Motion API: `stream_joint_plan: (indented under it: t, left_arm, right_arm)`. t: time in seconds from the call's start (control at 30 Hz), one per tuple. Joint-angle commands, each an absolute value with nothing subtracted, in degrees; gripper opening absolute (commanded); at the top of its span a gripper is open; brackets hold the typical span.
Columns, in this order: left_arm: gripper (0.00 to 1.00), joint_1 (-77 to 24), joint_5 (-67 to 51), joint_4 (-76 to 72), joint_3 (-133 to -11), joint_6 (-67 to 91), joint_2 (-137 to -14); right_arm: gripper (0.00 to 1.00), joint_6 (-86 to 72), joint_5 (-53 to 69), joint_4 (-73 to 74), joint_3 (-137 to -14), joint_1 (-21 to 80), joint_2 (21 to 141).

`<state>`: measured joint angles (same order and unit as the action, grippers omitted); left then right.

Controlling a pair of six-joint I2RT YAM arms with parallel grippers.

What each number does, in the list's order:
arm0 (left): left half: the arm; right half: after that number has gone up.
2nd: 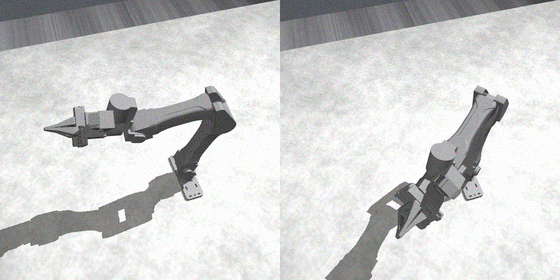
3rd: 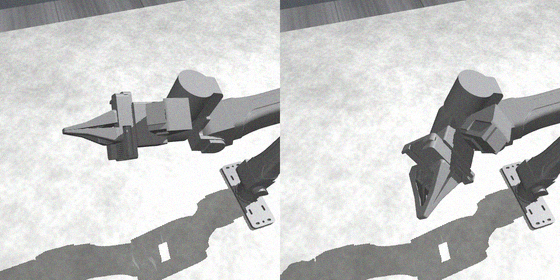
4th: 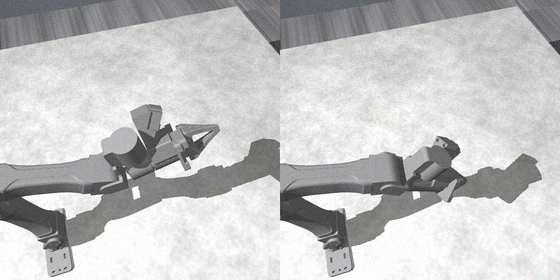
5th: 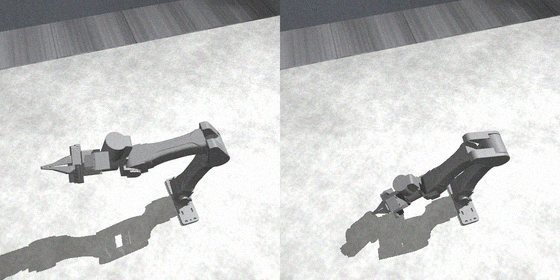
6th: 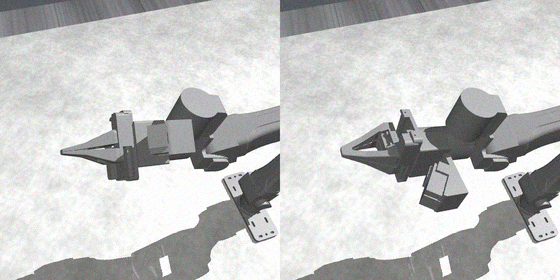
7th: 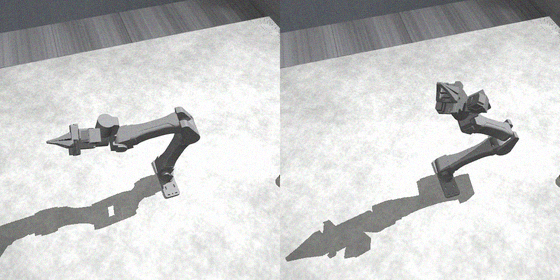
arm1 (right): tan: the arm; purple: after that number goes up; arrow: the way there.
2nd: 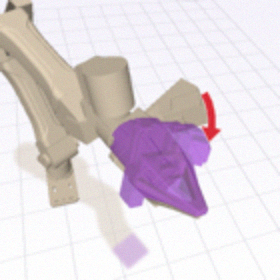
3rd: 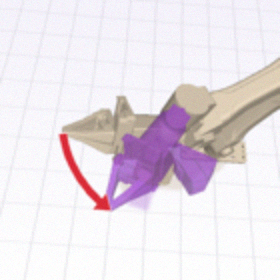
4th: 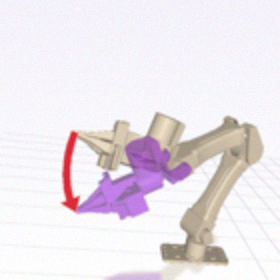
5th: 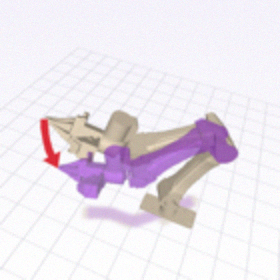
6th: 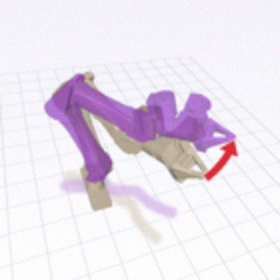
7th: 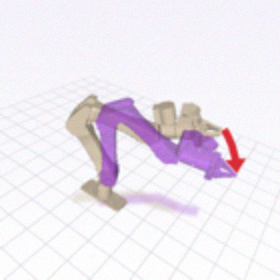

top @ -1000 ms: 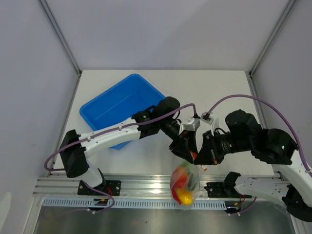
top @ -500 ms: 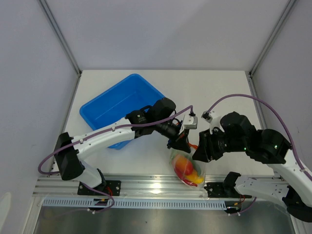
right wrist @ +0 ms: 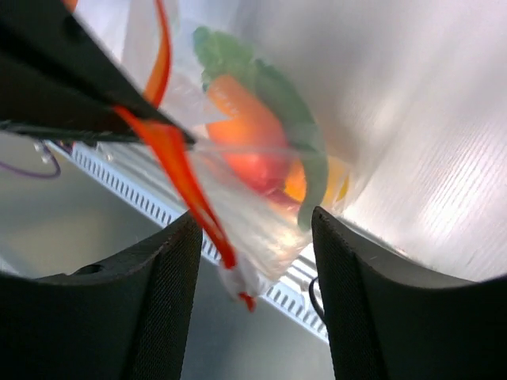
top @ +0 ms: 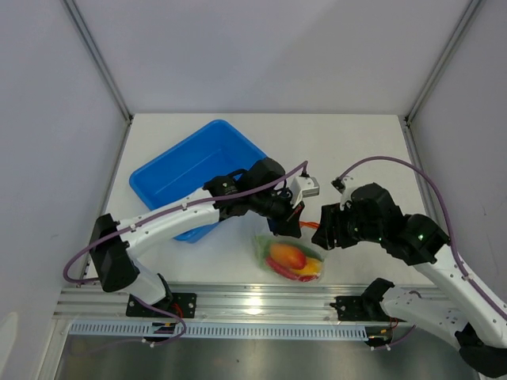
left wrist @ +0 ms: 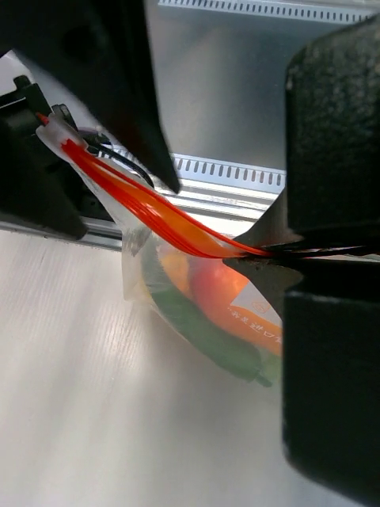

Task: Place the food in the zip-top bag and seal the zipper
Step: Zip the zipper food storage bag at the center of the board.

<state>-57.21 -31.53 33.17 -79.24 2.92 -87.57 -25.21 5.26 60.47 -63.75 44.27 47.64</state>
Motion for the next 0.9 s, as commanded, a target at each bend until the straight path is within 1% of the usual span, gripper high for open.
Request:
stream_joint_plan:
  t: [0.0,0.17,0.2,0.27,0.3,0.4,0.43,0.6,0.63,0.7,0.87]
  left_arm:
    - [0.00,-56.4,-30.8,33.6,-81.4,6.3,-87.5]
    - [0.01,-55.4,-31.0,34.4,-81.7,7.6,-87.2]
    - [0.01,-54.8,-30.9,34.6,-81.8,7.8,-87.2]
    - [0.00,-54.3,-30.7,35.3,-82.4,8.6,-87.5]
    - [0.01,-53.8,-30.8,35.6,-82.6,8.9,-87.7]
    - [0.00,-53.0,-31.6,35.8,-82.8,8.9,-88.0]
    - [0.01,-52.8,-31.6,35.8,-82.8,8.9,-88.1]
    - [0.01,-51.4,-33.0,35.6,-82.5,9.3,-88.2]
    - [0.01,-51.3,-33.2,35.7,-82.5,9.3,-88.4]
    - [0.01,-51.1,-34.2,35.8,-82.4,9.1,-88.5]
    - [0.00,-50.6,-35.5,35.2,-81.7,9.0,-87.9]
  right_arm:
    - [0.59,-21.2,12.2,51.5,-60.2,38.3,44.3]
    - [0.47,-18.8,22.2,45.9,-55.4,28.4,40.9]
    - [0.45,-18.6,25.6,44.6,-55.0,27.4,40.4]
    - [0.39,-18.6,28.2,43.2,-53.9,25.8,39.6]
    - [0.32,-18.8,30.1,42.3,-53.6,25.5,38.8]
    - [0.26,-19.0,32.8,40.7,-52.5,24.8,38.6]
    - [0.19,-19.2,34.6,40.3,-52.2,24.6,38.6]
    - [0.10,-20.3,36.5,38.1,-51.2,24.2,39.0]
    - [0.06,-20.2,36.3,37.9,-51.1,24.1,39.2]
    - [0.00,-20.0,36.1,37.4,-50.9,23.7,39.3]
    - [0.00,-19.6,35.6,37.4,-50.5,22.9,40.2]
